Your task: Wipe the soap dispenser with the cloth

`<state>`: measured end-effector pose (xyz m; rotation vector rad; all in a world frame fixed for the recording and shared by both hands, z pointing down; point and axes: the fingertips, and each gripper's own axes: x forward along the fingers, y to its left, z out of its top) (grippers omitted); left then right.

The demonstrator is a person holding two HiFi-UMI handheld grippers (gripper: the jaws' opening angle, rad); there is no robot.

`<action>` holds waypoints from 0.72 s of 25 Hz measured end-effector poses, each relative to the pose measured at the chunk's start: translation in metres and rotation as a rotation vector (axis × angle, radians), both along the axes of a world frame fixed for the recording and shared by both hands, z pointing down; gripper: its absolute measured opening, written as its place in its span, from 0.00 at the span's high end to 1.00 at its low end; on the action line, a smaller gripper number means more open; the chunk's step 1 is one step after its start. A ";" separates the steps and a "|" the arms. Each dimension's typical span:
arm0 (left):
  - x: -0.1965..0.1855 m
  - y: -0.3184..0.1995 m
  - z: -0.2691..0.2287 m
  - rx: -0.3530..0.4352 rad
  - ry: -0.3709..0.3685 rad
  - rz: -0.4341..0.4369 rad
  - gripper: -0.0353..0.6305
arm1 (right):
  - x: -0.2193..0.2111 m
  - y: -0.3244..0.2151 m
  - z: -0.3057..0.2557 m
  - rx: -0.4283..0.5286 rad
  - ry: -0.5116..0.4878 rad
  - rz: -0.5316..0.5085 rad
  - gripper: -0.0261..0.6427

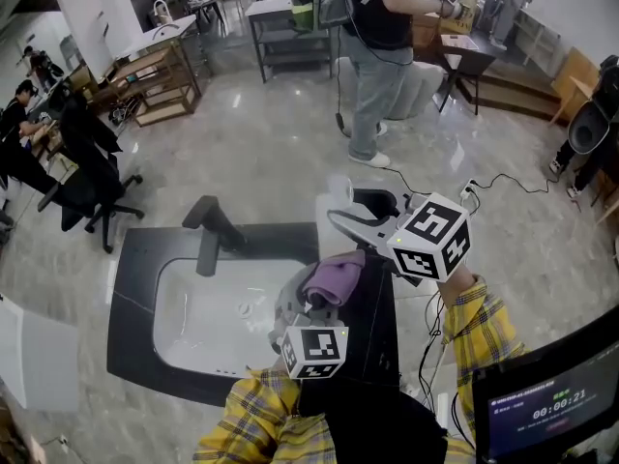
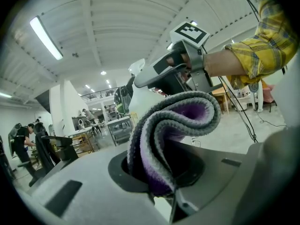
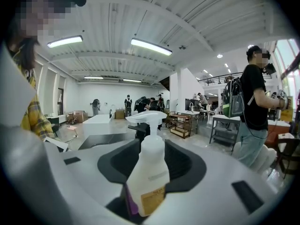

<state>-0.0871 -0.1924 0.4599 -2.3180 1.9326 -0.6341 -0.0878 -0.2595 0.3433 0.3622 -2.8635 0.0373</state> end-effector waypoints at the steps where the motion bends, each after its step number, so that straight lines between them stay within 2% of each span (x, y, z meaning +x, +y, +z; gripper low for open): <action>1: 0.000 0.000 0.002 -0.001 -0.008 0.004 0.84 | 0.000 -0.001 0.001 -0.004 -0.001 0.002 0.73; 6: 0.001 -0.001 0.017 -0.015 -0.076 0.022 0.84 | 0.002 -0.001 0.002 -0.022 -0.021 0.009 0.74; 14: 0.001 0.001 0.044 -0.078 -0.107 0.038 0.84 | 0.002 0.002 0.001 -0.036 -0.040 0.004 0.75; 18: 0.000 -0.001 0.058 -0.101 -0.152 0.050 0.84 | 0.000 0.000 0.003 -0.034 -0.042 -0.004 0.75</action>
